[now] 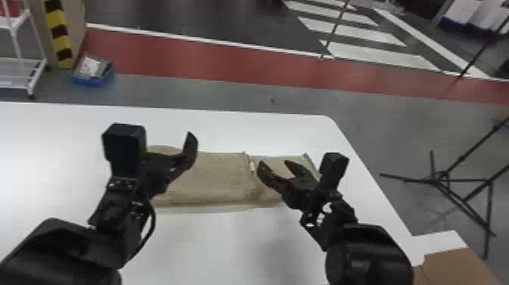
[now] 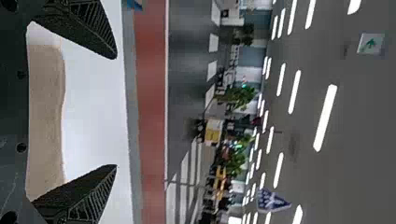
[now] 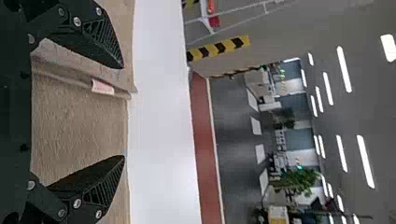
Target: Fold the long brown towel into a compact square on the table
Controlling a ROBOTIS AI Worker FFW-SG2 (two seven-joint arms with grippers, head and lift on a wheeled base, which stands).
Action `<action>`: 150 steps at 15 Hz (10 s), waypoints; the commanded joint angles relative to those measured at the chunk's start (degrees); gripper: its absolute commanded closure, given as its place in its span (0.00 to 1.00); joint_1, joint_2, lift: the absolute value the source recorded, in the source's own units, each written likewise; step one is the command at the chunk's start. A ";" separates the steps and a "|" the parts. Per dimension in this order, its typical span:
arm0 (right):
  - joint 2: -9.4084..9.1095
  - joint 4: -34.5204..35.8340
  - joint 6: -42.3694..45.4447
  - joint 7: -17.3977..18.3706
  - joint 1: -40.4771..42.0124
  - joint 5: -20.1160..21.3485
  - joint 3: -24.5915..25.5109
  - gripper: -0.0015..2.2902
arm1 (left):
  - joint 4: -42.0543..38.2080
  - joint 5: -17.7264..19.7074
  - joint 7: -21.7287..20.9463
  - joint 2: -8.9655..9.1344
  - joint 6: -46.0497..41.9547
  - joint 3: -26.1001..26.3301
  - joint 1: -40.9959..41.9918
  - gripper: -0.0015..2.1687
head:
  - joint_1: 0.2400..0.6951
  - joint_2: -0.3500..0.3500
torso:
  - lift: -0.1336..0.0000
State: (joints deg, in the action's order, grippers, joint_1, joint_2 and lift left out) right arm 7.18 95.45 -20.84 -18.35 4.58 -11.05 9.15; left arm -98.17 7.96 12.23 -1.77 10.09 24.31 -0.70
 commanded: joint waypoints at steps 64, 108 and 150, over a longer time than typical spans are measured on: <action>-0.85 4.40 -26.05 10.88 -5.99 8.50 -7.31 0.47 | -19.25 -3.04 -0.63 -8.43 -7.67 -12.62 20.82 0.02 | 1.00 0.35 | 0.14; 0.11 7.74 -7.42 14.75 2.54 6.04 1.22 0.26 | -19.42 -4.36 -0.63 -8.43 -8.02 -11.04 22.85 0.02 | 1.00 0.16 | 0.14; -0.77 3.26 -12.17 14.75 -0.10 4.54 -10.30 0.36 | -17.84 -3.92 -0.89 -8.69 -8.19 -12.97 22.49 0.02 | 1.00 0.42 | 0.14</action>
State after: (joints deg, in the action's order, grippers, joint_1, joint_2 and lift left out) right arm 6.43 98.70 -32.76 -3.60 4.62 -6.46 -1.14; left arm -115.86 4.04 11.34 -10.46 1.89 11.41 21.61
